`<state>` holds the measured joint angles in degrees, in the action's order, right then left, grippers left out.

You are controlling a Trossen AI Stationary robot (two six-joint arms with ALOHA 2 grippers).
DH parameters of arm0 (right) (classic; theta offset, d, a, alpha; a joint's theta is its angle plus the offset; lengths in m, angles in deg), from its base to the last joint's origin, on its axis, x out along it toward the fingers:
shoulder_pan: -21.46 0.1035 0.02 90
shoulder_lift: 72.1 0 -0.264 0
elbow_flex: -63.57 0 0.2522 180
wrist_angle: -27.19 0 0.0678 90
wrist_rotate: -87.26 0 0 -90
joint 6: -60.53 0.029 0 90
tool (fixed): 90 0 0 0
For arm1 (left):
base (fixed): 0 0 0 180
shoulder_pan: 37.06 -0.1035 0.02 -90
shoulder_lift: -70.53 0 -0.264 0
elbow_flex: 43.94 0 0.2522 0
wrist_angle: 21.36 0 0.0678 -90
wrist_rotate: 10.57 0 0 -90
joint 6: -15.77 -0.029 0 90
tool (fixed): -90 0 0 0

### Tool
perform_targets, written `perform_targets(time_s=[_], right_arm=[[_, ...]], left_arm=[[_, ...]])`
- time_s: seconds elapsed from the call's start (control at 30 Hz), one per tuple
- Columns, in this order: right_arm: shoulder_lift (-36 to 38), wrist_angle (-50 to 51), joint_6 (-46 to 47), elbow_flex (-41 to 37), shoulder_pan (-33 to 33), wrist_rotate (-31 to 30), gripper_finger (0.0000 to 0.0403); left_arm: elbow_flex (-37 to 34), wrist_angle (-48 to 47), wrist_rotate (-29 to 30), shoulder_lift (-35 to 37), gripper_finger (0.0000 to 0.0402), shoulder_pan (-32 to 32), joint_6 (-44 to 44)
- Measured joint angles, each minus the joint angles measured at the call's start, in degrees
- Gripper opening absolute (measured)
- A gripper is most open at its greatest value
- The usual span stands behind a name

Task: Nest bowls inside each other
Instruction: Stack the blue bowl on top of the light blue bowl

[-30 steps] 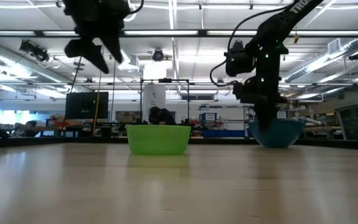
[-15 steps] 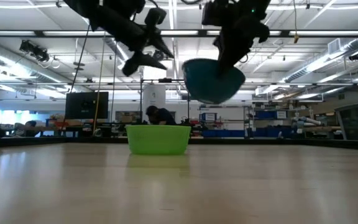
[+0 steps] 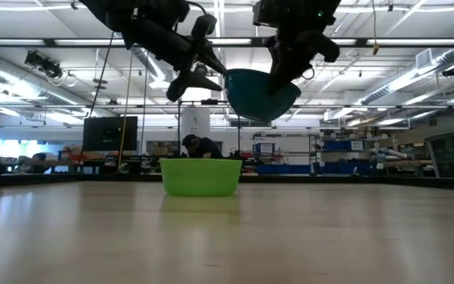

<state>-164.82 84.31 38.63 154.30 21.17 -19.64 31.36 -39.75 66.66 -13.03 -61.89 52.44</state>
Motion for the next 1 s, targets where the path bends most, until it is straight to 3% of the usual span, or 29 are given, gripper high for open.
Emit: perform_targets(time_s=[0.27,0.5,0.67,0.8,1.0], right_arm=[[-0.1,-0.9,-2.6,-0.2,-0.5,0.4,0.0019],[0.0,-3.0,1.8,0.1,0.3,-3.3,0.0078],[0.0,-2.9,13.9,6.0,1.4,-1.3,0.0115],[0.8,-5.3,24.5,13.5,1.3,0.5,0.0122],[2.7,-5.2,28.3,19.9,-2.0,1.1,0.0124]], left_arm=[[0.1,1.3,0.7,-3.7,0.0148,1.8,-0.8],[0.1,-2.6,3.9,-3.7,0.0018,1.1,-1.8],[0.3,-10.8,2.9,-2.6,0.0012,-0.3,-4.0],[-0.3,-20.9,5.2,-0.5,0.0008,-0.5,-10.6],[-0.1,-35.1,1.1,6.0,0.0008,1.7,-20.9]])
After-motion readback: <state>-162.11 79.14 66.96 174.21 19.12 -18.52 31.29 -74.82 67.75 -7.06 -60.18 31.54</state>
